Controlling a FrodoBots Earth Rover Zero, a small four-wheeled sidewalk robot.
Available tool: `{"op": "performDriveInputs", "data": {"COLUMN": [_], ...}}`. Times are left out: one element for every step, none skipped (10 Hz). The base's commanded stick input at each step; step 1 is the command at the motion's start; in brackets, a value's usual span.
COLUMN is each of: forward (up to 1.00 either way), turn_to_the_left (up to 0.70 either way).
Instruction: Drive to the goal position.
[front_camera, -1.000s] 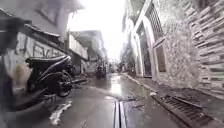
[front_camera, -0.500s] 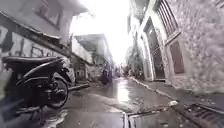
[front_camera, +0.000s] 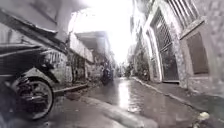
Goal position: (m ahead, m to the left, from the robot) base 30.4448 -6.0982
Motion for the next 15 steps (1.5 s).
{"op": "performDriveInputs", "data": {"forward": [0.99,0.99,0.99,0.99,0.54,0.0,0.0,0.0,0.0,0.0,0.0,0.0,0.0,0.0,0.11], "turn_to_the_left": [0.0,0.0,0.0,0.0,0.0,0.0,0.0,0.0,0.0,0.0,0.0,0.0,0.0,0.0,0.0]}}
